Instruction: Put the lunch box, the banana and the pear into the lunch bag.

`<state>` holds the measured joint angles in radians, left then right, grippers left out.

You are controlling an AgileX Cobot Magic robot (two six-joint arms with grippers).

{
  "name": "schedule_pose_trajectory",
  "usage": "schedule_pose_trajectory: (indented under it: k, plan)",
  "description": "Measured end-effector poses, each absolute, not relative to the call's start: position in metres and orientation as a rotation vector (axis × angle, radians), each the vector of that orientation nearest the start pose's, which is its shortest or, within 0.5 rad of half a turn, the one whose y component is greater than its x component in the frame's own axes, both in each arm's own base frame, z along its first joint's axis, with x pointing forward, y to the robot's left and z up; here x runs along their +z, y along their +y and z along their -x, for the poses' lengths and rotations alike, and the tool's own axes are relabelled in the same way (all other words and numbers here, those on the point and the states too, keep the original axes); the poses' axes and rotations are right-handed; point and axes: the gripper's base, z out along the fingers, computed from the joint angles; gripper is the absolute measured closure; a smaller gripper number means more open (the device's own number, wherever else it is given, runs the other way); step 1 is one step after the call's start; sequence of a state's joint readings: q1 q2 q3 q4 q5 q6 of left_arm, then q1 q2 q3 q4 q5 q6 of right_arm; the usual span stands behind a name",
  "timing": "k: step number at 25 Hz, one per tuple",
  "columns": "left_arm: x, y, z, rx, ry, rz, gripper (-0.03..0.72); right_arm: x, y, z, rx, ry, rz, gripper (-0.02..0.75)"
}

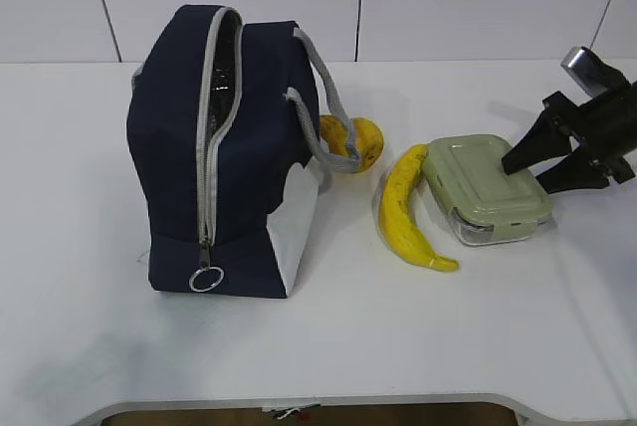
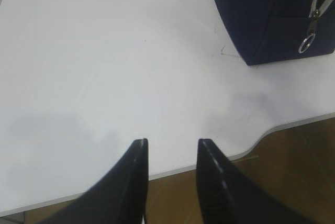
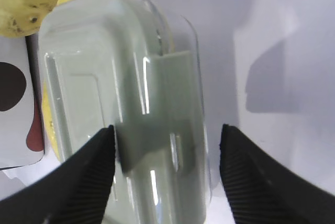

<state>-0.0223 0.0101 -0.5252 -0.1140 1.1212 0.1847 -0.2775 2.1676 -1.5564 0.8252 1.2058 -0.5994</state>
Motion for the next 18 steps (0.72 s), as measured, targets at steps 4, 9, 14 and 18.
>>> schedule_pose_trajectory:
  k: [4,9,14,18]
  plan:
    - [0.2799,-0.0091,0.0094,-0.038,2.072,-0.226,0.445,0.1634,-0.0535,-0.4202,1.074,2.736,-0.021,0.237]
    - [0.2799,-0.0091,0.0094,-0.038,2.072,-0.226,0.445,0.164,-0.0531,-0.4207,1.075,2.718,0.017,0.237]
    - [0.2799,-0.0091,0.0094,-0.038,2.072,-0.226,0.445,0.1654,-0.0519,-0.4218,1.094,2.693,0.02,0.237]
    - [0.2799,-0.0091,0.0094,-0.038,2.072,-0.226,0.445,0.1656,-0.0518,-0.4222,1.095,2.688,0.021,0.237]
